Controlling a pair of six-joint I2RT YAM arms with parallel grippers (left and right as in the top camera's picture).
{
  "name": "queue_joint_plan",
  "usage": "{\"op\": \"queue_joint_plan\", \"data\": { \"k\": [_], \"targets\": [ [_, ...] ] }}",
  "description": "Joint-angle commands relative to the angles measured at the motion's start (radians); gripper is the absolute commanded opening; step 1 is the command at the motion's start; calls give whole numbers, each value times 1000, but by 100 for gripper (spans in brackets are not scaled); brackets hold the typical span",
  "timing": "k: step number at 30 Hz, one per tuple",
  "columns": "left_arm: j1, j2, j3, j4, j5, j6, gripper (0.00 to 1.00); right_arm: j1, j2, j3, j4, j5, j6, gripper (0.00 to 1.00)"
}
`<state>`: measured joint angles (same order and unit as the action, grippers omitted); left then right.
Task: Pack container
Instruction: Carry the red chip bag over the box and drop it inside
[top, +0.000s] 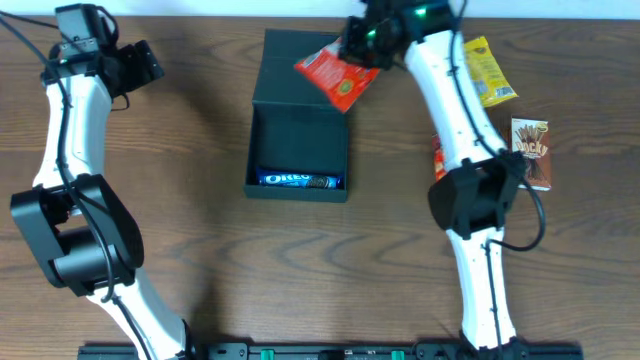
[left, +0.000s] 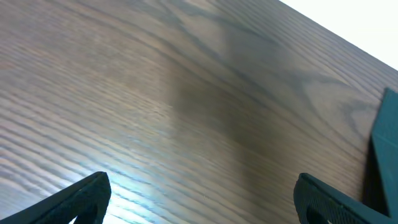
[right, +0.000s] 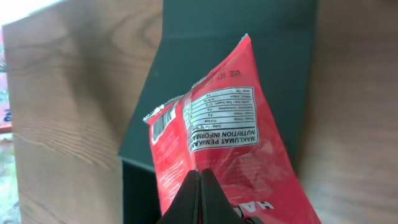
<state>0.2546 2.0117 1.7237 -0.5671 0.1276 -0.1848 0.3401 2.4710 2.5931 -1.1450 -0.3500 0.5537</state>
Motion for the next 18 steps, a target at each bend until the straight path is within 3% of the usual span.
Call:
{"op": "queue_joint_plan", "data": {
  "k": [1, 18],
  "targets": [
    [14, 10, -6, 4, -3, 5, 95, 65, -35, 21, -1, 38, 93, 2],
    [58, 10, -6, 42, -3, 5, 95, 236, -34, 6, -182, 180, 393, 2]
  ]
}}
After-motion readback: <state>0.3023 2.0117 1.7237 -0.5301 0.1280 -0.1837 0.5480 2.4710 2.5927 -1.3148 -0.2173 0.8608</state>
